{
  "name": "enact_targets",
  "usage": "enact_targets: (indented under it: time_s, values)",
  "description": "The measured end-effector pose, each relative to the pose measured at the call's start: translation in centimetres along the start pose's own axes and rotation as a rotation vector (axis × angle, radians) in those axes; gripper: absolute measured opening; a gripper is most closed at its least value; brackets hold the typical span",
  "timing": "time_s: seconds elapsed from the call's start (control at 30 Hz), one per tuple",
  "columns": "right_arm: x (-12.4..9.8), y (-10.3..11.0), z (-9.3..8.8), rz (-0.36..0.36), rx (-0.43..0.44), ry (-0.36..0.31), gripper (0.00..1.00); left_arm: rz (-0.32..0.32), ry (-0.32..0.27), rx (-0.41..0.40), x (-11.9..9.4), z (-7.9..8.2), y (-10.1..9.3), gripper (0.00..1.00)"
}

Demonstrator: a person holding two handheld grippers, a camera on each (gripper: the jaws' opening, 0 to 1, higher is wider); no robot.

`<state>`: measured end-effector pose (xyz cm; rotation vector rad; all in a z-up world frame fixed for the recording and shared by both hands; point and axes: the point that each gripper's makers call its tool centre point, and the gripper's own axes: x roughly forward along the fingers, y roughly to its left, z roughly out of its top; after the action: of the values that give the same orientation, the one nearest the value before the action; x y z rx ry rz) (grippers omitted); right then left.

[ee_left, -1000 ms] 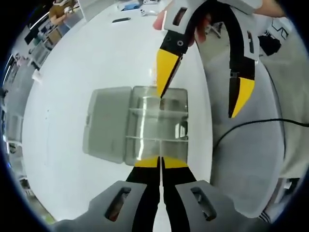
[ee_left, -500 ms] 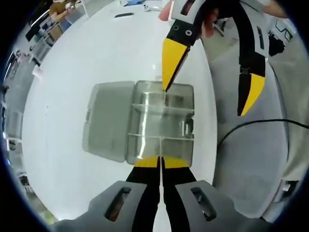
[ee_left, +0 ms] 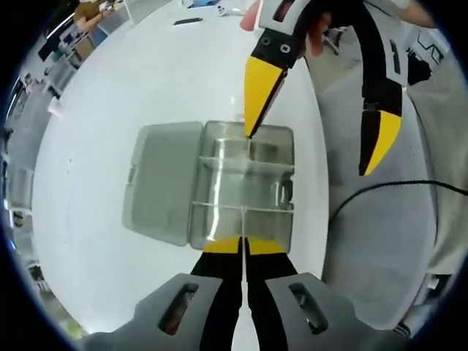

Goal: Insert the divider into the dual guide fixture by aligning both edges with the guide slots and pushing it downward to the bottom, including one-sided entry, uneven engagement, binding, and posture correction.

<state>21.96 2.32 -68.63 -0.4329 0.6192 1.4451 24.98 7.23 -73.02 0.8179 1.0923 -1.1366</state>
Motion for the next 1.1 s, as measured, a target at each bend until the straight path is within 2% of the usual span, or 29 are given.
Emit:
enact_targets:
  time_s: [0.73,1.1]
  values:
    - [-0.05,0.22,0.01,0.002,0.000,-0.003,0.48,0.001,0.008,0.010,0.00,0.30,-0.19,0.00]
    - [-0.36,0.04,-0.08,-0.002,0.000,0.001,0.48,0.002,0.030,0.031,0.38,0.26,-0.18,0.00]
